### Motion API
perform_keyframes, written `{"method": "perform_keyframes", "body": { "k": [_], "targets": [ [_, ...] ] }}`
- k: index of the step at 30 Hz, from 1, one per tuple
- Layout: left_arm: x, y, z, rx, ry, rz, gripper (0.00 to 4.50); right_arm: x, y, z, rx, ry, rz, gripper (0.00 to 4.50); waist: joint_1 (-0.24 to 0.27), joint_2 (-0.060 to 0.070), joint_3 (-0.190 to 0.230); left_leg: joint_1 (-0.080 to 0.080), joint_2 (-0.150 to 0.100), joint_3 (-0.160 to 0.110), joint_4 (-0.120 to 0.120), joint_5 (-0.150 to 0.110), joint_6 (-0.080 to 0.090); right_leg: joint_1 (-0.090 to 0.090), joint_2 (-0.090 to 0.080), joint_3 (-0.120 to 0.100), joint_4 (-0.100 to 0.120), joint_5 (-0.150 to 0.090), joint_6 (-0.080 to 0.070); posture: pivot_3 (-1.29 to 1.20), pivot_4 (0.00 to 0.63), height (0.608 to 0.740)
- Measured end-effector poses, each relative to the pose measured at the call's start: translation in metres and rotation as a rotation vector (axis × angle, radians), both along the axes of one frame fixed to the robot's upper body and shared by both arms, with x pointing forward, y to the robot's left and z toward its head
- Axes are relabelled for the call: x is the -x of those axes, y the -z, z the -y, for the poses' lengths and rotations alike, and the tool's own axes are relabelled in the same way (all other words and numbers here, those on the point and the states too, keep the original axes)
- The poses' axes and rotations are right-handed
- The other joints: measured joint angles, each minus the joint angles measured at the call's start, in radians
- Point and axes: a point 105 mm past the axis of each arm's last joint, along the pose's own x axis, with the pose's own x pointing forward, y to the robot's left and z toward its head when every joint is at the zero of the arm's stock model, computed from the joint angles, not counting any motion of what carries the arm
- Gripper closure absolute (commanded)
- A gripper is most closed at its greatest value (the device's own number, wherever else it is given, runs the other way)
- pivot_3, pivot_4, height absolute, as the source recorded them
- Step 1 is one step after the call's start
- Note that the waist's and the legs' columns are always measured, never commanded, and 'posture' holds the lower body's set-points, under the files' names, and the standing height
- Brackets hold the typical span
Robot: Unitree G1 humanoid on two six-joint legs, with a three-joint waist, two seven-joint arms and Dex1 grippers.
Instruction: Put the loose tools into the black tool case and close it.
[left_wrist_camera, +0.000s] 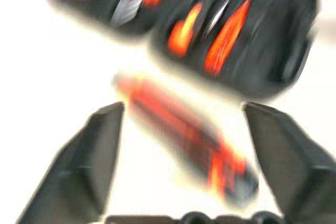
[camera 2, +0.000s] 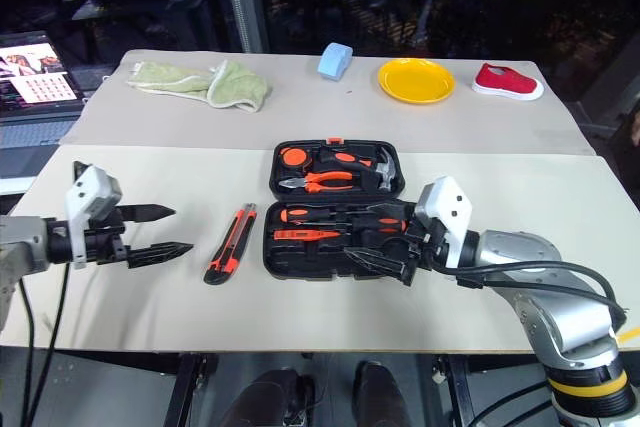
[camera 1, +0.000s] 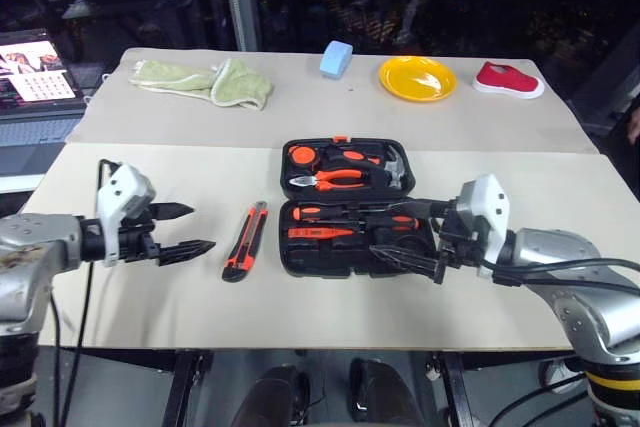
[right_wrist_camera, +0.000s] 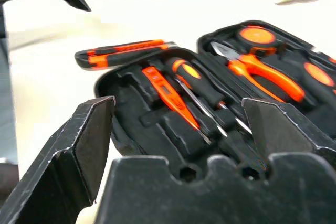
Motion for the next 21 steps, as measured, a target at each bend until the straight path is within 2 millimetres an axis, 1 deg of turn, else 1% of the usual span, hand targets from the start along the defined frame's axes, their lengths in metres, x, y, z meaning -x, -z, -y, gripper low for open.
{"method": "perform_keyframes", "body": {
  "k": [4,7,8,10,13,16,20,21],
  "targets": [
    [-0.012,0.014,0.013,-0.039,-0.095,-0.127,0.03,0.004,0.001,-0.002,-0.024,0.031,0.010,0.00,-0.009,0.000,0.000,0.000,0.000,-0.001,0.000,0.001,-0.002,-0.001,0.000,0.001,0.002,-0.001,0.000,0.00,0.150,0.732],
    [-0.018,0.026,0.015,-0.079,-0.145,-0.176,0.03,0.008,0.005,-0.003,-0.029,0.055,0.005,0.00,-0.016,0.000,0.000,0.000,0.000,-0.001,0.000,0.001,-0.002,-0.001,0.000,0.004,0.003,-0.001,0.000,0.00,0.150,0.732],
    [-0.020,0.030,0.018,-0.079,-0.152,-0.194,0.03,0.008,0.006,-0.002,-0.033,0.067,0.006,0.00,-0.015,-0.001,0.000,0.000,0.000,0.000,0.000,0.001,-0.002,-0.001,0.001,0.005,0.003,-0.001,0.000,0.00,0.150,0.732],
    [-0.023,0.030,0.025,-0.086,-0.145,-0.205,0.03,0.009,0.007,-0.003,-0.041,0.083,0.005,0.00,-0.014,-0.001,0.000,0.000,0.000,-0.001,0.000,0.002,-0.003,-0.003,0.002,0.005,0.003,-0.001,0.000,0.00,0.150,0.732],
    [-0.027,0.029,0.028,-0.112,-0.148,-0.200,0.03,0.011,0.006,-0.004,-0.044,0.096,0.015,0.00,-0.014,-0.001,0.000,0.001,0.000,-0.001,0.000,0.002,-0.003,-0.004,0.001,0.006,0.004,-0.001,-0.001,0.00,0.150,0.732],
    [-0.029,0.032,0.036,-0.126,-0.133,-0.209,0.03,0.011,0.005,-0.004,-0.059,0.119,0.021,0.00,-0.014,-0.001,0.000,0.001,0.000,-0.001,0.000,0.002,-0.004,-0.004,0.001,0.006,0.005,-0.001,-0.001,0.00,0.150,0.732],
    [-0.030,0.034,0.038,-0.153,-0.122,-0.208,0.03,0.011,0.005,-0.003,-0.062,0.136,0.024,0.00,-0.014,-0.001,0.000,0.002,0.000,0.000,0.000,0.003,-0.005,-0.004,0.000,0.007,0.006,-0.001,-0.001,0.00,0.150,0.732],
    [-0.030,0.035,0.038,-0.160,-0.120,-0.207,0.28,0.010,0.005,-0.003,-0.064,0.138,0.026,0.00,-0.014,-0.001,0.000,0.003,0.000,-0.001,0.000,0.003,-0.005,-0.004,0.000,0.007,0.007,-0.002,-0.001,0.00,0.150,0.732]
  ]
}}
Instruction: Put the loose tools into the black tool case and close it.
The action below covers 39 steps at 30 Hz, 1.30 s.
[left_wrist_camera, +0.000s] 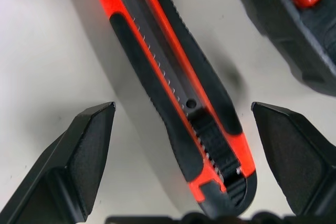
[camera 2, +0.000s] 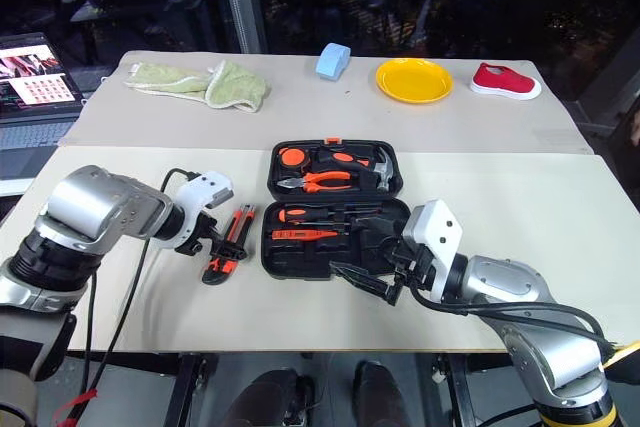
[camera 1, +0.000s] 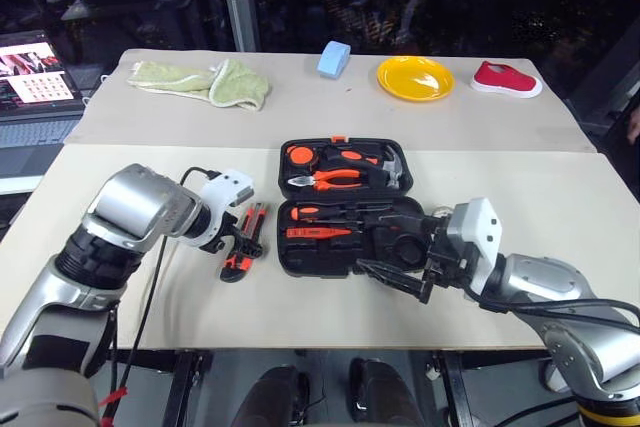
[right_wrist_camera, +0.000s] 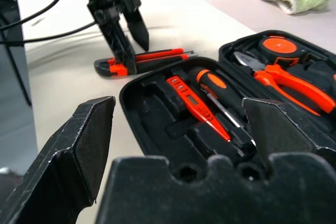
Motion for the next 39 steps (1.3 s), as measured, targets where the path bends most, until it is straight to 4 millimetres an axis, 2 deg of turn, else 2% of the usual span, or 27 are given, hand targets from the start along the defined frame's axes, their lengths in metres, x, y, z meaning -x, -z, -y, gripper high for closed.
{"method": "perform_keyframes", "body": {
  "k": [2,6,8,13,16,18,22,23,24,26,29,31,35,39],
  "targets": [
    [0.000,0.001,-0.001,-0.014,0.002,0.000,0.76,0.000,-0.001,-0.001,-0.001,0.002,0.006,0.00,0.000,0.000,0.000,0.001,0.000,0.000,0.000,0.000,0.000,0.001,0.000,0.000,0.000,0.000,0.000,0.00,0.150,0.732],
    [0.002,0.004,-0.005,-0.028,-0.001,-0.010,2.25,0.000,-0.002,-0.001,-0.002,0.006,0.011,0.00,-0.001,0.000,0.000,0.002,0.000,0.000,0.000,0.000,0.000,0.001,0.000,0.001,0.001,0.000,0.000,0.00,0.150,0.732],
    [0.003,0.005,-0.005,-0.025,0.002,-0.014,2.79,-0.001,-0.004,-0.001,-0.002,0.006,0.020,0.00,-0.001,0.001,0.000,0.004,0.000,0.000,0.000,0.000,0.000,0.003,0.000,0.001,0.001,0.000,0.000,0.00,0.150,0.732],
    [0.001,0.008,-0.011,-0.015,-0.006,-0.001,2.86,-0.004,-0.007,0.000,-0.003,0.003,0.027,0.00,-0.002,0.001,0.000,0.009,0.000,0.000,-0.001,0.000,0.000,0.012,-0.001,0.001,0.000,-0.001,0.000,0.00,0.150,0.732],
    [0.000,0.011,-0.016,0.000,0.000,0.009,2.86,-0.003,-0.007,0.001,-0.001,-0.007,0.021,0.00,-0.005,0.001,0.000,0.018,0.000,0.000,-0.007,0.000,-0.001,0.016,-0.002,0.002,-0.002,-0.005,0.005,0.00,0.150,0.732],
    [-0.006,0.010,-0.026,0.001,-0.014,0.033,2.86,-0.003,-0.007,0.003,0.009,-0.009,0.022,0.00,-0.006,0.001,0.000,0.019,0.001,0.000,-0.010,0.000,-0.001,0.017,-0.002,0.002,-0.002,-0.006,0.007,0.00,0.150,0.732],
    [-0.030,0.001,-0.073,-0.082,-0.095,0.149,2.86,-0.002,-0.009,0.007,0.026,-0.020,0.018,0.00,-0.004,0.000,0.000,0.018,0.002,0.000,-0.014,0.001,-0.002,0.014,-0.001,0.002,0.000,-0.005,0.004,0.00,0.150,0.732],
    [-0.035,-0.003,-0.077,-0.083,-0.077,0.179,2.86,-0.002,-0.009,0.008,0.029,-0.020,0.017,0.00,-0.001,-0.001,0.000,0.016,0.003,0.000,-0.014,0.002,-0.004,0.012,-0.001,0.001,0.000,-0.003,0.000,0.00,0.150,0.732],
    [-0.041,-0.011,-0.075,-0.069,-0.015,0.230,2.86,-0.001,-0.010,0.009,0.033,-0.020,0.017,0.00,0.001,-0.001,0.000,0.014,0.003,0.000,-0.014,0.005,-0.009,0.011,-0.001,0.001,0.000,-0.003,-0.001,0.00,0.150,0.732],
    [-0.048,-0.030,-0.057,-0.016,0.140,0.310,2.86,0.000,-0.010,0.010,0.036,-0.026,0.010,0.00,0.014,-0.001,0.001,0.006,0.003,-0.002,-0.012,0.005,-0.008,0.008,-0.002,0.000,-0.003,-0.002,-0.002,0.00,0.150,0.732],
    [-0.047,-0.053,-0.017,0.110,0.395,0.379,2.86,0.002,-0.005,0.012,0.043,-0.022,-0.018,0.00,0.029,-0.002,0.000,-0.006,0.001,-0.002,-0.005,0.001,0.002,-0.003,-0.002,-0.001,-0.005,0.000,-0.003,0.00,0.150,0.732],
    [-0.041,-0.057,0.000,0.166,0.504,0.370,2.86,0.002,-0.004,0.013,0.046,-0.018,-0.027,0.00,0.027,-0.001,0.000,-0.012,0.000,-0.001,-0.001,0.004,0.010,-0.005,-0.002,-0.001,-0.006,0.001,-0.002,0.00,0.150,0.732],
    [-0.027,-0.061,0.031,0.239,0.719,0.323,2.86,0.005,-0.005,0.019,0.057,0.001,-0.035,0.00,0.023,-0.001,0.000,-0.016,0.000,-0.002,0.000,0.004,0.011,-0.006,0.000,-0.007,-0.011,0.001,0.000,0.00,0.150,0.732],
    [-0.014,-0.058,0.079,0.207,0.965,0.288,2.86,0.013,0.000,0.023,0.067,0.021,-0.058,0.00,0.033,-0.001,0.000,-0.016,0.000,-0.004,0.001,0.004,0.011,-0.003,-0.002,-0.008,-0.012,0.001,0.000,0.00,0.150,0.732]
  ]
}}
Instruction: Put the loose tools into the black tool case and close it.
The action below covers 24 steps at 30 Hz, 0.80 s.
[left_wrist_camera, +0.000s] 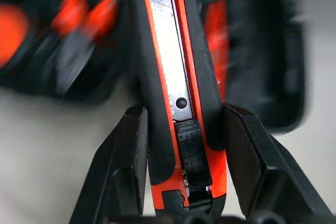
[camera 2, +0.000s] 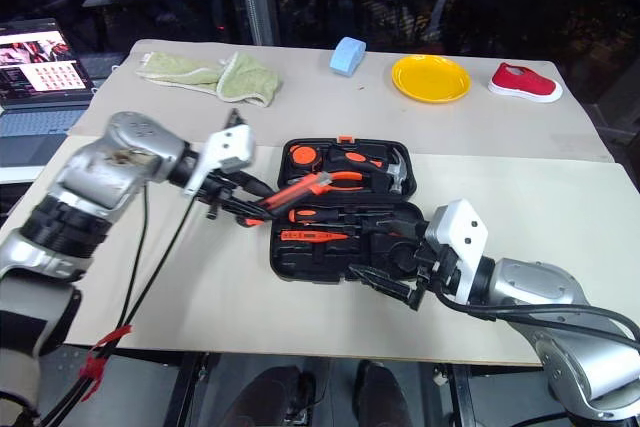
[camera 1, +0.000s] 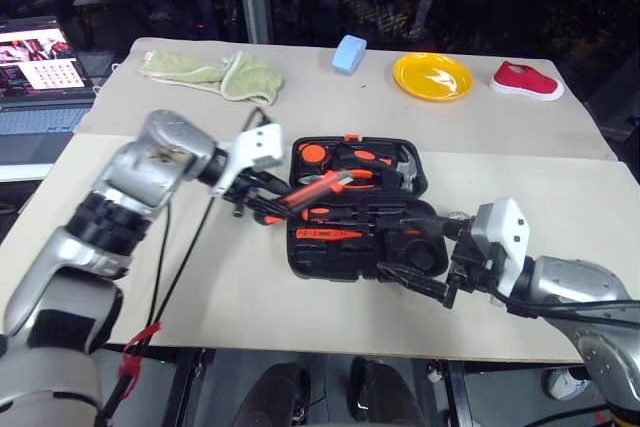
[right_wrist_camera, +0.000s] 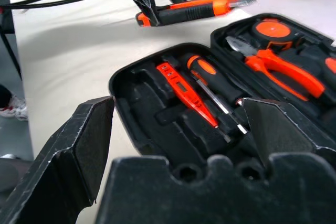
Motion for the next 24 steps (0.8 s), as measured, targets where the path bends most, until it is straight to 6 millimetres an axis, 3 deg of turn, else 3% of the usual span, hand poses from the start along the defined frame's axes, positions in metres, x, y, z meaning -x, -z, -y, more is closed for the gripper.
{"method": "perform_keyframes", "body": {
  "k": [2,4,12,24],
  "targets": [
    [0.009,0.013,0.021,-0.031,0.081,-0.027,2.86,0.004,0.004,0.001,0.004,0.009,-0.016,0.00,-0.003,0.000,0.000,0.000,0.000,0.000,0.001,0.000,0.000,0.000,0.000,0.002,0.000,0.000,0.000,0.00,0.150,0.732],
    [0.015,0.021,0.029,-0.066,0.122,-0.040,2.86,0.006,0.005,0.003,0.007,0.026,-0.022,0.00,-0.012,0.000,0.000,0.000,0.000,0.001,0.001,0.000,0.001,-0.001,0.001,0.005,0.002,0.000,0.000,0.00,0.150,0.732],
    [0.020,0.037,0.034,-0.174,0.142,-0.040,2.86,0.011,0.004,0.007,-0.006,0.067,-0.024,0.00,-0.025,0.000,0.000,0.002,0.001,0.002,0.003,-0.001,0.003,0.000,0.001,0.008,0.006,0.000,0.000,0.00,0.150,0.732],
    [0.026,0.044,0.035,-0.219,0.101,-0.074,2.86,0.008,0.001,0.006,-0.016,0.089,-0.005,0.00,-0.030,0.000,0.000,0.004,0.001,0.002,0.003,-0.001,0.003,0.000,0.002,0.008,0.007,0.000,0.000,0.00,0.150,0.732]
  ]
}}
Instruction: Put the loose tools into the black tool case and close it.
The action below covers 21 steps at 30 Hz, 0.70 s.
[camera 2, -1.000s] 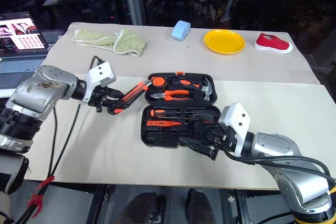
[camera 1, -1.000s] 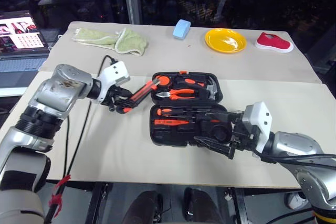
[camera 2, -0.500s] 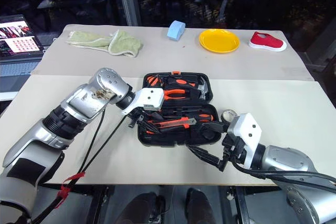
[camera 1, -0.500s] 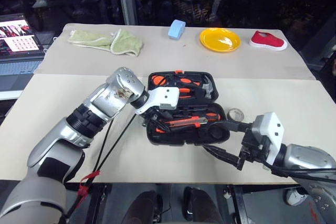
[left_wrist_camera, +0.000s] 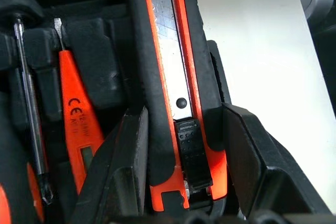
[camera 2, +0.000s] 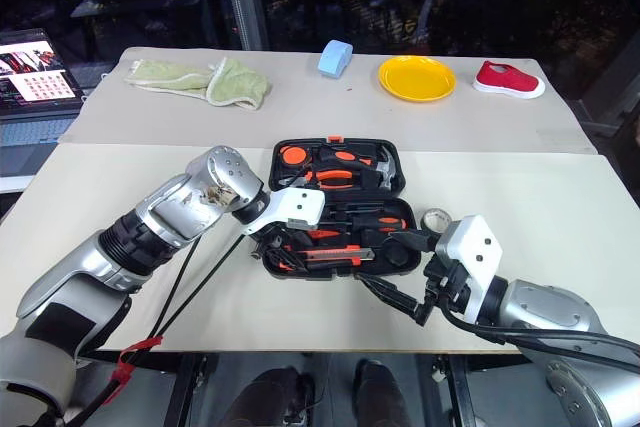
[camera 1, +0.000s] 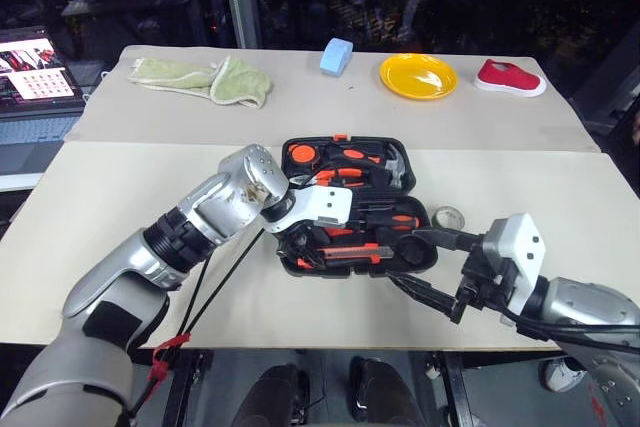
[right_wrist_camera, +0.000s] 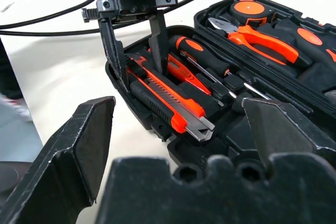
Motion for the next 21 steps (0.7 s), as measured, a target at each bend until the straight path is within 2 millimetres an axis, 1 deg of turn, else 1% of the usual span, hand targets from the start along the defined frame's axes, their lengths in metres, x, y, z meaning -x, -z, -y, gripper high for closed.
{"method": "perform_keyframes", "body": {
  "k": [10,11,13,14,15,16,17,19,21],
  "targets": [
    [-0.001,0.001,0.000,-0.003,-0.004,0.011,2.86,-0.004,0.002,-0.001,-0.006,0.002,-0.006,0.00,-0.002,0.000,0.000,0.001,0.000,0.000,0.000,0.000,0.000,0.000,0.000,0.001,0.001,0.000,0.000,0.00,0.150,0.732],
    [-0.001,0.001,-0.001,-0.004,-0.004,0.011,1.87,-0.004,0.002,-0.001,-0.005,0.003,-0.005,0.00,-0.002,0.000,0.000,0.001,0.000,0.000,0.000,0.000,0.000,0.000,0.000,0.001,0.002,0.000,0.000,0.00,0.150,0.732],
    [-0.001,0.004,-0.005,-0.014,-0.014,0.001,1.21,-0.004,0.003,0.000,-0.001,0.006,-0.004,0.00,-0.003,0.000,0.000,0.001,0.000,0.001,0.000,0.000,0.000,0.000,0.000,0.001,0.003,0.000,0.000,0.00,0.150,0.732],
    [-0.003,0.003,-0.009,-0.018,-0.031,-0.001,0.80,-0.004,0.003,0.000,-0.001,0.007,-0.005,0.00,-0.003,0.000,0.000,0.001,0.000,0.001,0.000,0.000,0.000,-0.001,0.000,0.001,0.004,0.000,0.000,0.00,0.150,0.732],
    [-0.004,0.002,-0.011,-0.015,-0.040,-0.002,0.53,-0.004,0.003,0.000,-0.001,0.007,-0.004,0.00,-0.003,0.000,0.000,0.001,0.000,0.001,0.000,0.000,0.000,-0.001,0.000,0.001,0.004,0.000,0.000,0.00,0.150,0.732],
    [-0.004,-0.001,-0.013,-0.006,-0.042,-0.012,0.18,-0.005,0.003,0.000,-0.001,0.007,-0.004,0.00,-0.002,0.000,0.000,0.001,0.000,0.001,0.000,0.000,0.000,-0.001,0.000,0.001,0.004,0.000,0.000,0.00,0.150,0.732],
    [-0.002,-0.002,-0.013,-0.001,-0.037,-0.026,0.06,-0.005,0.002,0.000,-0.001,0.007,-0.004,0.00,-0.002,0.000,0.000,0.001,0.000,0.001,0.000,0.000,0.000,-0.001,0.000,0.001,0.004,-0.001,0.000,0.00,0.150,0.732],
    [0.001,-0.004,-0.012,0.025,-0.030,-0.054,0.06,-0.006,0.002,0.001,-0.002,0.009,-0.003,0.00,0.000,0.000,0.000,0.000,0.000,0.001,0.001,0.000,0.000,-0.001,-0.001,0.001,0.004,-0.001,0.000,0.00,0.150,0.732],
    [0.000,-0.015,-0.010,0.083,-0.037,-0.060,0.06,-0.006,0.002,0.001,-0.002,0.010,-0.004,0.00,0.003,0.000,0.000,0.000,0.000,0.001,0.001,0.000,0.000,-0.001,-0.001,0.000,0.004,-0.001,0.000,0.00,0.150,0.732]
  ]
}}
